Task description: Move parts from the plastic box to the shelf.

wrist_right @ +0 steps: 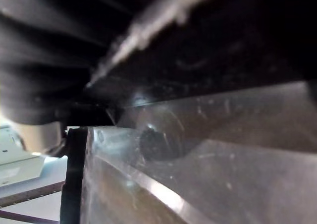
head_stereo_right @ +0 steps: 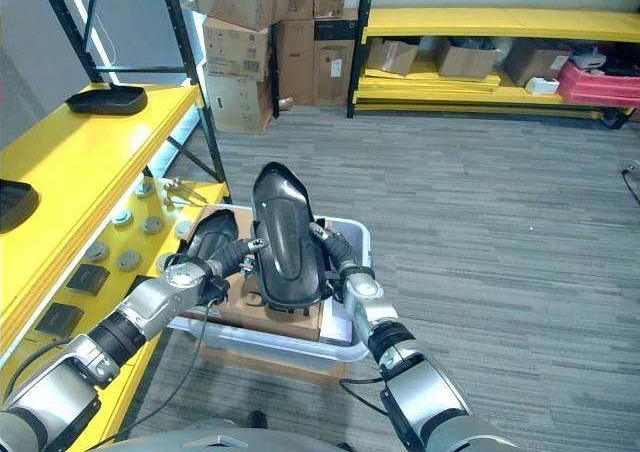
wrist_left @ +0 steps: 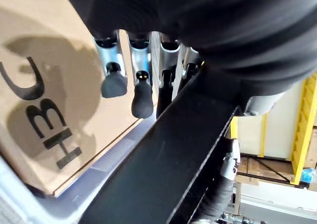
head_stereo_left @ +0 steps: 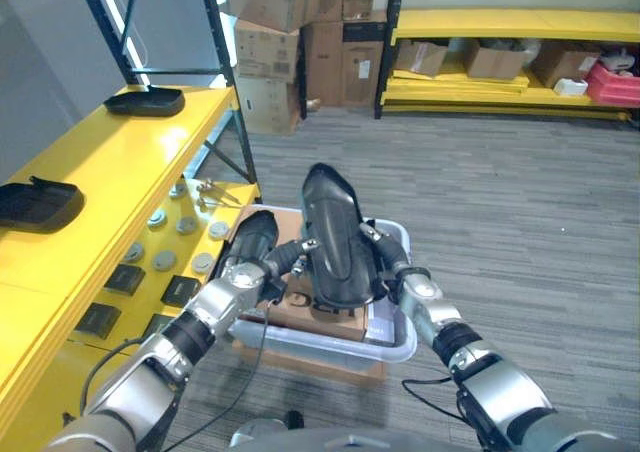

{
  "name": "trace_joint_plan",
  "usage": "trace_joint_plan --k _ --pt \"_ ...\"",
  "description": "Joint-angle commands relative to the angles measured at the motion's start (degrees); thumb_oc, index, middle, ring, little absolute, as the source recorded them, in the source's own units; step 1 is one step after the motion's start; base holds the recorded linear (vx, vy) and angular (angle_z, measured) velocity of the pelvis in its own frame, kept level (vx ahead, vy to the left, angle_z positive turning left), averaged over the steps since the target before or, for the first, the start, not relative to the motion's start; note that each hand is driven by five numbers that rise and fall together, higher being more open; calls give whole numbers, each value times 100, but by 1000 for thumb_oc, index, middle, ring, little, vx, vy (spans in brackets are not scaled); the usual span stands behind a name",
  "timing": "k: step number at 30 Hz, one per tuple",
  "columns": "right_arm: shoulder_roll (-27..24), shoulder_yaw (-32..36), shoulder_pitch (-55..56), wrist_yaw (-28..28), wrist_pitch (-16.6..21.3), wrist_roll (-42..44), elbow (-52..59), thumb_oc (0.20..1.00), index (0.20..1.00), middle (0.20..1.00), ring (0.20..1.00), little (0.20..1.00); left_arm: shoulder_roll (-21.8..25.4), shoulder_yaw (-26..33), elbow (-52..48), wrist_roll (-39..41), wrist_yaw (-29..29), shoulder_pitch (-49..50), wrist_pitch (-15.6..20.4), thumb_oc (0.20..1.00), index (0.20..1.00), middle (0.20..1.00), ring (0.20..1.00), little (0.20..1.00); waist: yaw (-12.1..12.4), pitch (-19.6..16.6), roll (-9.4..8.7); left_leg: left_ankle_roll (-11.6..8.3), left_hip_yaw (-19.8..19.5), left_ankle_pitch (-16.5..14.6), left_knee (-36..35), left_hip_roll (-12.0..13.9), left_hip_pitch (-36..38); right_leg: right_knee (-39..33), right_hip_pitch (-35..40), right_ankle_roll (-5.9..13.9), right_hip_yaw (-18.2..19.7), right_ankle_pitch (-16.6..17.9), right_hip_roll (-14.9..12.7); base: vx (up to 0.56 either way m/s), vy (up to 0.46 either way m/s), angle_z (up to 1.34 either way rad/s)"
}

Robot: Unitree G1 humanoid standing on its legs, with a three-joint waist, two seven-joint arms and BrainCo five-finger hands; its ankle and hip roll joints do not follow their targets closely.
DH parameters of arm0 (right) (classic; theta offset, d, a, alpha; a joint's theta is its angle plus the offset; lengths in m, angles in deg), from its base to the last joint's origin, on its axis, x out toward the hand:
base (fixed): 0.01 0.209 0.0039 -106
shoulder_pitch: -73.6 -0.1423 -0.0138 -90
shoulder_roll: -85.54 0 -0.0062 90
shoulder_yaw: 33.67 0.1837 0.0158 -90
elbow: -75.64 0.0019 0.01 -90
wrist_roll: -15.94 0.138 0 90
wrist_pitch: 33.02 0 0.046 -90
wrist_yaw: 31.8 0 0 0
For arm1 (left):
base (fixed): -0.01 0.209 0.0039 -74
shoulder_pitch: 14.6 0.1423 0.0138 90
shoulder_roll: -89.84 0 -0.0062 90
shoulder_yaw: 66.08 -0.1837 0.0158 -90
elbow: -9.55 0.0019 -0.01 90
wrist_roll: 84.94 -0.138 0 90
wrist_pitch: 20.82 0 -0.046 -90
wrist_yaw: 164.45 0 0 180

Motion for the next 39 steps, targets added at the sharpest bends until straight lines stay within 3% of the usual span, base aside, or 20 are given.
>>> trace_joint_plan --k 1,7,13,19,23,28,32,33,35,37,38,39 --pt "114 322 -147 745 334 1022 -425 1000 1000 1000 1000 1000 -395 748 60 467 116 -442 1217 200 200 200 200 200 276 -382 -242 -340 -154 -348 -43 253 -99 -127 94 681 -355 143 -712 0 0 0" --pt "99 912 -19 1256 361 1880 -280 1000 1000 1000 1000 1000 -160 1164 325 371 218 -203 1669 200 200 200 200 200 308 -401 -238 -349 -162 -345 -44 244 -93 -117 111 663 -391 119 -709 0 0 0" --pt "-11 1280 20 544 -146 1854 499 1000 1000 1000 1000 1000 108 1520 351 489 123 -52 1989 200 200 200 200 200 265 -388 -239 -326 -198 -330 -99 205 -96 -64 84 653 -368 71 -700 -1 2 -2" --pt "-22 1264 1246 -73 -1032 778 1802 1000 1000 1000 1000 1000 375 2085 -468 398 -411 521 2070 200 200 200 200 200 78 -310 -233 -200 -288 -277 -158 107 -203 190 -102 621 -159 -77 -631 -16 -26 -1" --pt "-90 1212 2731 -276 -1753 99 2623 1000 1000 1000 1000 1000 498 2672 -1284 154 -851 1353 2316 200 200 200 200 200 -344 -173 -263 -219 -419 -152 -158 173 -275 290 -283 365 296 -250 -138 -39 -137 21" --pt "-247 1110 3170 -57 -2035 -130 2256 1000 1000 1000 1000 1000 628 3425 -1877 129 -1096 2064 2316 200 200 200 200 200 -243 -83 -316 -415 -617 12 -158 307 -409 38 -227 265 274 -158 97 -9 -156 41" --pt "-305 919 3242 51 -2091 -295 1822 1000 1000 1000 1000 1000 750 4008 -2198 46 -1138 2514 2304 200 200 200 200 200 28 6 -334 -614 -655 212 -158 474 -694 -182 -149 236 34 -83 163 -45 -101 25" --pt "-304 895 3310 -68 -2091 -331 1787 1000 1000 1000 1000 1000 809 4233 -2375 -20 -1135 2663 2250 200 200 200 200 200 139 85 -328 -685 -480 303 -120 581 -838 -228 -71 234 -231 -75 154 -69 -76 78" --pt "-334 930 3451 -249 -2108 -144 1821 1000 1000 1000 1000 1000 866 4414 -2369 5 -996 2723 2223 200 200 200 200 200 126 128 -308 -772 93 459 -71 794 -993 -289 3 264 -675 -22 115 -31 -73 86" --pt "-335 957 3537 -306 -2097 -26 1846 1000 1000 1000 1000 1000 891 4463 -2384 59 -985 2745 2187 200 200 200 200 200 70 136 -311 -875 377 451 -76 898 -980 -331 99 330 -841 -54 104 47 -6 146" --pt "-303 980 3684 -303 -2025 -255 1917 1000 1000 1000 1000 1000 960 4559 -2334 -58 -1047 2727 2173 200 200 200 200 200 -80 140 -286 -967 1292 680 -70 1160 -1032 -330 133 396 -1360 84 79 -3 54 198" --pt "-300 976 3694 -288 -2033 -274 1924 1000 1000 1000 1000 1000 963 4564 -2335 -81 -1071 2726 2178 200 200 200 200 200 -98 136 -286 -974 1324 698 -72 1170 -1038 -333 136 400 -1392 95 81 5 91 174"
